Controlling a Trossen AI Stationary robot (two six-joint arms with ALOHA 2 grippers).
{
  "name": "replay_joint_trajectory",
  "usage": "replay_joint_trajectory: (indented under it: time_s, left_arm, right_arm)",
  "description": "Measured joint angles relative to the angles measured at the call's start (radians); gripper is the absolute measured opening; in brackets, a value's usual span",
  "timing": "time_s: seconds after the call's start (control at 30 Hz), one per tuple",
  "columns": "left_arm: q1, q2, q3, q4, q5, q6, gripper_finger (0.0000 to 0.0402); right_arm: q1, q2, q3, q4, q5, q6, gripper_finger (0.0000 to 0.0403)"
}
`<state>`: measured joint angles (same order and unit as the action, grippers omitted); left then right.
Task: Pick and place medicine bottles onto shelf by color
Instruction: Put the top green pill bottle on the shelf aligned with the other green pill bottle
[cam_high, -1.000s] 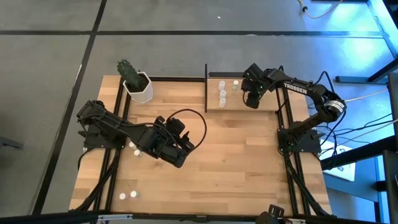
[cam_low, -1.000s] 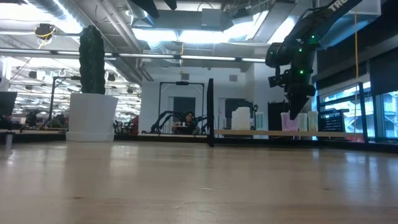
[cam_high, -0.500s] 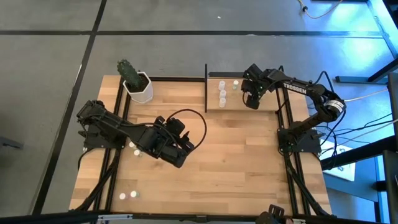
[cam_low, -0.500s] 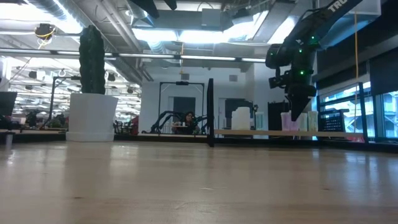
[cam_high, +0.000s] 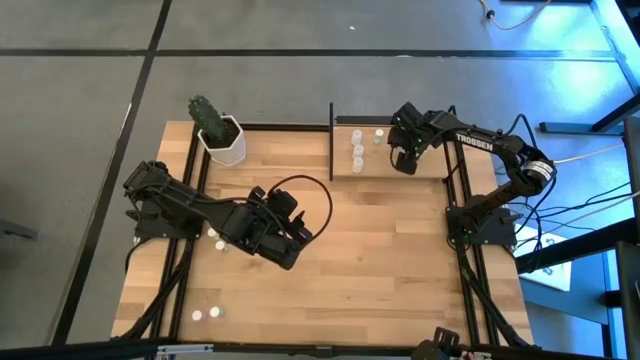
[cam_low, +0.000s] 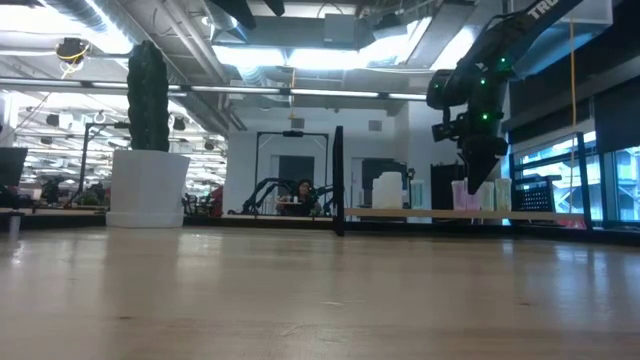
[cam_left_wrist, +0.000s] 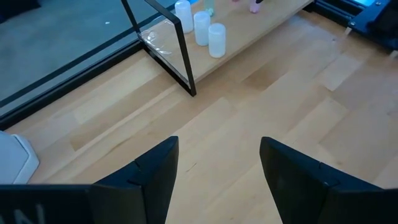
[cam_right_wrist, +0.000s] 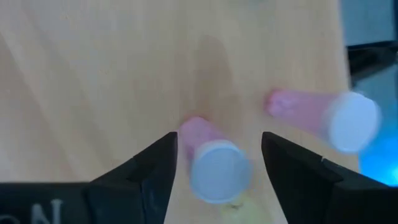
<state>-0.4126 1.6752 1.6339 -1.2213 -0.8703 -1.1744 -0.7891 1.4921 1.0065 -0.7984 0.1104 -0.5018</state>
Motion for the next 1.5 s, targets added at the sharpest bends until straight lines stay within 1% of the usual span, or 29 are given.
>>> replay_joint_trajectory:
  time_s: [0.1,0.2,0.4,0.53,0.63,0.7,0.83,1.03,1.13,1.23,1.4,1.5]
  left_arm:
    - [0.000,0.000,0.000,0.002,0.000,0.000,0.0220]
    - [-0.001,0.000,0.000,0.002,0.000,0.000,0.0220]
    - [-0.003,0.000,0.000,0.003,0.014,0.000,0.0220]
    - [-0.003,0.000,0.000,0.003,0.025,0.000,0.0220]
    - [-0.003,0.000,0.000,0.003,0.026,0.000,0.0220]
    - [-0.003,0.000,0.000,0.002,0.026,0.000,0.0220]
    - [-0.003,0.000,0.000,-0.004,0.026,0.000,0.0220]
    - [-0.001,-0.028,0.000,-0.027,0.036,-0.027,0.0220]
    - [0.000,-0.064,0.000,-0.028,0.063,-0.028,0.0220]
    - [0.000,-0.108,0.000,-0.028,0.086,-0.026,0.0220]
    - [0.000,-0.174,0.001,-0.044,0.211,0.027,0.0220]
    - [0.000,-0.198,0.001,-0.112,0.278,-0.001,0.0220]
  right_arm:
    - [0.000,0.000,0.000,0.005,0.070,0.003,0.0233]
    - [0.000,-0.003,0.000,0.003,0.078,0.019,0.0233]
    - [0.000,-0.029,0.001,0.002,0.046,0.030,0.0233]
    - [0.000,-0.076,0.001,0.001,0.046,0.036,0.0233]
    - [0.000,-0.127,0.001,-0.004,0.042,0.069,0.0233]
    - [0.004,-0.168,0.001,-0.013,0.018,0.083,0.0233]
    - [0.036,-0.268,0.001,-0.023,-0.065,0.109,0.0233]
    - [0.144,-0.430,0.002,-0.026,-0.189,0.130,0.0233]
    - [0.220,-0.500,0.002,-0.022,-0.220,0.164,0.0233]
    - [0.306,-0.555,0.002,-0.014,-0.220,0.199,0.0233]
    - [0.440,-0.600,0.002,0.047,-0.221,0.252,0.0233]
    - [0.514,-0.600,0.002,0.109,-0.221,0.275,0.0233]
